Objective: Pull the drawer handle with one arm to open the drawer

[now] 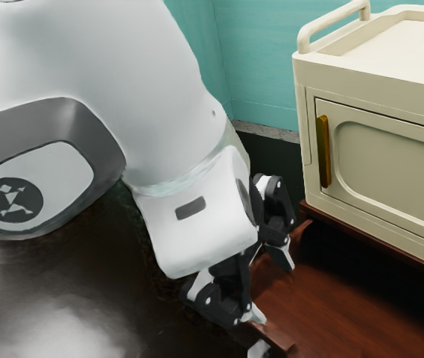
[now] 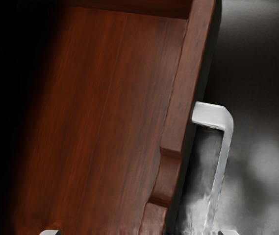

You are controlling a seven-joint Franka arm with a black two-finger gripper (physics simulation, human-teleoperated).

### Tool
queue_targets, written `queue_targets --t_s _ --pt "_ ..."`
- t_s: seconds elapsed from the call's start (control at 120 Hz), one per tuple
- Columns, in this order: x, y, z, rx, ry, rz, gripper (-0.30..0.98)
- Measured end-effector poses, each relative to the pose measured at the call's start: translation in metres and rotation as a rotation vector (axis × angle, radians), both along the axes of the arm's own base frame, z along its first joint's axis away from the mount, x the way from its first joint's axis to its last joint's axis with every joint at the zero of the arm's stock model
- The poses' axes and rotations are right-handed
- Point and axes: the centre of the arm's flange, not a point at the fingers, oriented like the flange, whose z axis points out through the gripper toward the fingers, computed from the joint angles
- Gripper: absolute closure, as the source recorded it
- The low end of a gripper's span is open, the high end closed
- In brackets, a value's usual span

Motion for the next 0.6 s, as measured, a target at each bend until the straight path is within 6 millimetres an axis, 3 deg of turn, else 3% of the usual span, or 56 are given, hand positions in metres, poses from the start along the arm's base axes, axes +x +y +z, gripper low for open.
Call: queue_targets --t_s 0.15,0.283,0.375,0.483,0.6 --pt "0.035 0.09 -0.003 0.069 0.14 0.141 0.11" --pt "0.043 0.14 -0.01 0.113 0.215 0.215 0.06" --pt "0.062 0.181 -0.013 0.119 0.235 0.296 0.04" --pt "0.077 0.208 -0.021 0.122 0.244 0.355 0.02" --pt "0.082 0.217 -0.026 0.115 0.251 0.375 0.01"
